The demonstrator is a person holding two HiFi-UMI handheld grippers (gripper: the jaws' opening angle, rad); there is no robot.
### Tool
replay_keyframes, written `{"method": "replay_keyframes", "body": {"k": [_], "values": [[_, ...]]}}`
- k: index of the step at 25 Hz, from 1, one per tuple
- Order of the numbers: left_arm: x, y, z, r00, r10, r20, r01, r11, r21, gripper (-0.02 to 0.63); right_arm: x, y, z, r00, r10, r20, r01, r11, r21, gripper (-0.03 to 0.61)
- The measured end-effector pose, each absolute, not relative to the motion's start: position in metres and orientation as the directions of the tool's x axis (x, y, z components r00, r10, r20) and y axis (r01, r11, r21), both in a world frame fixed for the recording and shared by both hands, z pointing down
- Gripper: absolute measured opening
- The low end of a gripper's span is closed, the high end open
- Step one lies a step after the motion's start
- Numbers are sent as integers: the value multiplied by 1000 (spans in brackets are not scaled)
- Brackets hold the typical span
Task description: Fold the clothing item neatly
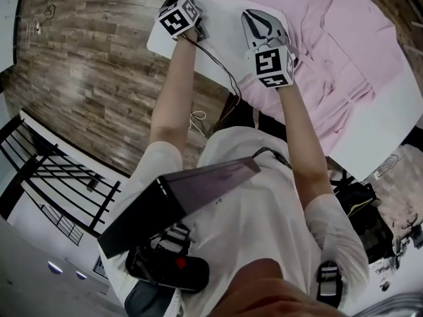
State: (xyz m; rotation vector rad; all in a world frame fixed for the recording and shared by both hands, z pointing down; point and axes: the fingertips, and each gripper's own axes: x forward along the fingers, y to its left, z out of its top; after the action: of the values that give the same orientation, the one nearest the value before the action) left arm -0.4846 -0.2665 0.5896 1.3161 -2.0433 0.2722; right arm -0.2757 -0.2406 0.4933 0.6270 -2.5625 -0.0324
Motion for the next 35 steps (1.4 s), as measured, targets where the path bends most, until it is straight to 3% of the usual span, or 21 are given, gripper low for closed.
{"method": "replay_keyframes", "body": {"k": [11, 13, 14, 18, 22, 28, 35], "values": [[-499, -276, 603, -232, -601, 764, -843, 516, 150, 104, -254, -253, 494, -742, -471, 477, -467, 874, 135, 8], [-497, -281, 599, -223, -616, 756, -856, 495, 150, 30, -250, -254, 496, -740, -474, 478, -473, 871, 132, 8], [-495, -286, 594, -218, -636, 740, -869, 471, 149, 24, -248, -254, 496, -738, -476, 478, -476, 870, 131, 8], [-453, -320, 546, -139, -773, 619, -957, 266, 118, 21, -231, -259, 495, -718, -506, 479, -515, 848, 124, 8], [-357, -354, 492, 110, -878, 467, -993, -78, 87, 21, -197, -272, 489, -677, -566, 471, -586, 801, 120, 8], [-195, -374, 465, 419, -806, 418, -899, -433, 68, 20, -111, -297, 473, -558, -694, 455, -724, 675, 142, 8], [-35, -382, 455, 614, -693, 377, -768, -635, 84, 20, 34, -297, 479, -315, -820, 478, -892, 428, 145, 8]]}}
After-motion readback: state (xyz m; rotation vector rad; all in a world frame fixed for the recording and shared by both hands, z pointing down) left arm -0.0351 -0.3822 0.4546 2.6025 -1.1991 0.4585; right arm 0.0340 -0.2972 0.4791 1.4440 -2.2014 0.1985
